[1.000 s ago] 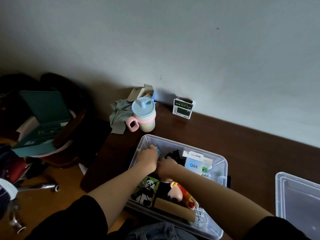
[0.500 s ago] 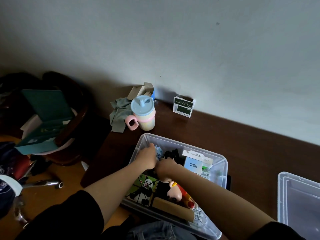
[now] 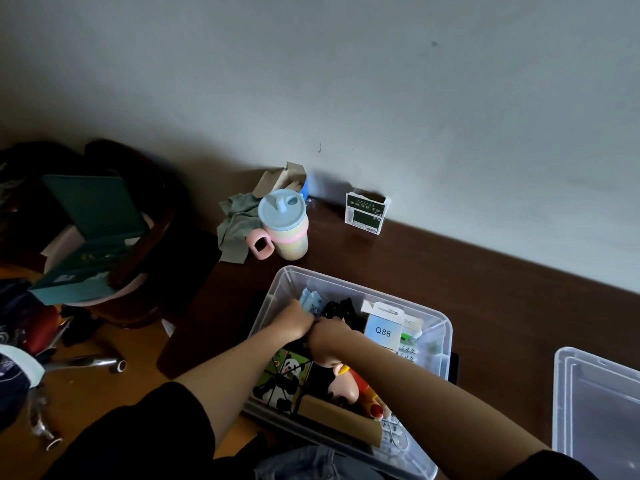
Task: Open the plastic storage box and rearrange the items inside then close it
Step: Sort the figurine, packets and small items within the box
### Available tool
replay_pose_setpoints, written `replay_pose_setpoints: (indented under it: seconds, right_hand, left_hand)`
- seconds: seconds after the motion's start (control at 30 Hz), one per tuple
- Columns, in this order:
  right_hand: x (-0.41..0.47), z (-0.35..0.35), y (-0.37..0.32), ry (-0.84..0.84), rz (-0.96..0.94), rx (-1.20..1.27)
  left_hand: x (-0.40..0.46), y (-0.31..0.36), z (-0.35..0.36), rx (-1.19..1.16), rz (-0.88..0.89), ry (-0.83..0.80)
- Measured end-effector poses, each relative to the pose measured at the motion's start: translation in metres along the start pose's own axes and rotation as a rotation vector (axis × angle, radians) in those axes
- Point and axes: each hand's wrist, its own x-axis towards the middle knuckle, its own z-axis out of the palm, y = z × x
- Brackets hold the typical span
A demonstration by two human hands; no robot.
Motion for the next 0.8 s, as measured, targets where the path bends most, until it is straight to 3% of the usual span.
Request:
replay_pose_setpoints:
  seconds: [0.1, 0.23, 0.43, 0.57, 0.7, 0.8]
  right_hand:
    - [0.0, 0.0, 0.0, 0.009, -0.006, -0.022]
    - [0.001, 0.0, 0.001, -0.006, -0.01, -0.021]
    - [0.001, -0.004, 0.0, -0.063, -0.02, -0.069]
    - [0.001, -0.004, 0.002, -0.068, -0.035, -0.075]
    - [0.0, -0.002, 0.003, -0.045, -0.041, -0.032]
    - [-0.001, 0.001, 0.005, -0.008, -0.055, -0.014]
  left_hand:
    - [0.004, 0.003, -0.003, -0.077, -0.036, -0.028]
    - [0.009, 0.007, -0.007, -0.004, -0.043, -0.139]
    - [0.004, 0.025, -0.013, 0.683, 0.032, -0.306]
    - [0.003, 0.036, -0.012, 1.109, 0.182, -0.048]
    - [-0.002, 0.035, -0.015, 1.1, 0.373, 0.138]
    - [-0.011, 0.023, -0.017, 1.028, 0.396, 0.163]
